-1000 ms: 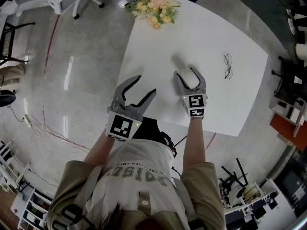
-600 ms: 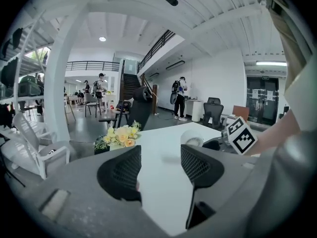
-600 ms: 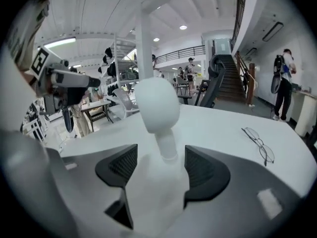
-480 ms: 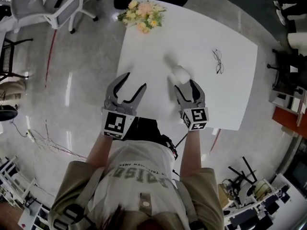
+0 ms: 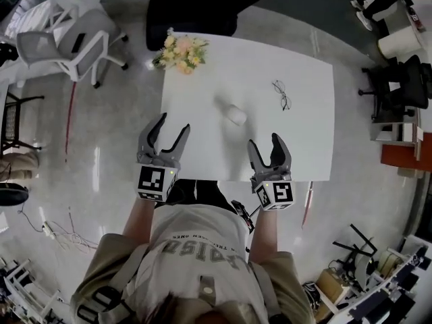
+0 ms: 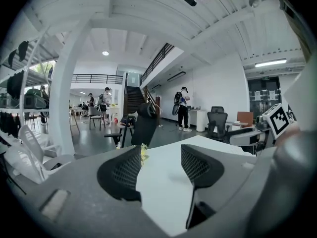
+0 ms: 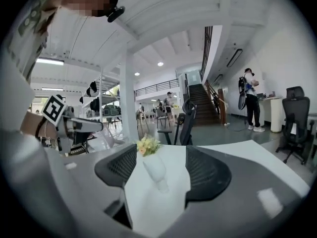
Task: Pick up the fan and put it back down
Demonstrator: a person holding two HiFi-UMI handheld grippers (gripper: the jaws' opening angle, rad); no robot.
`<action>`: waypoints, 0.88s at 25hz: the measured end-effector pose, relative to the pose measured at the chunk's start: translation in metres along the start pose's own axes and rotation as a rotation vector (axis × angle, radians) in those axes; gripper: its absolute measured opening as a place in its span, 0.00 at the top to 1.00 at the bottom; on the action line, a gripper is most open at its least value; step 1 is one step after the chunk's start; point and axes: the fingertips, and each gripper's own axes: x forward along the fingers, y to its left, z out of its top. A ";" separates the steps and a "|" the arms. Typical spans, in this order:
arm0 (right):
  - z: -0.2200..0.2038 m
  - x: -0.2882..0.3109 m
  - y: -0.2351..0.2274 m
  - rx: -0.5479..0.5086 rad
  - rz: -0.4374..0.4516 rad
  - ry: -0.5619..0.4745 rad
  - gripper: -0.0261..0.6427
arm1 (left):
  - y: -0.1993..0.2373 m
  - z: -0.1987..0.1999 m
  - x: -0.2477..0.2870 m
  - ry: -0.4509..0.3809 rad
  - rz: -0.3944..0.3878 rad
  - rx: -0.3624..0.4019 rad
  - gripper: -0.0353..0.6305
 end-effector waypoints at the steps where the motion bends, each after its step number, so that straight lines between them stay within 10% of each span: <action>1: 0.011 -0.005 -0.001 0.001 -0.019 -0.028 0.54 | 0.000 0.006 -0.001 -0.013 -0.005 0.005 0.56; 14: 0.087 -0.071 -0.002 -0.002 -0.155 -0.175 0.54 | -0.024 0.070 -0.025 -0.174 -0.087 -0.016 0.56; 22: 0.106 -0.078 0.007 -0.104 -0.169 -0.171 0.72 | -0.028 0.082 -0.033 -0.195 -0.088 -0.009 0.70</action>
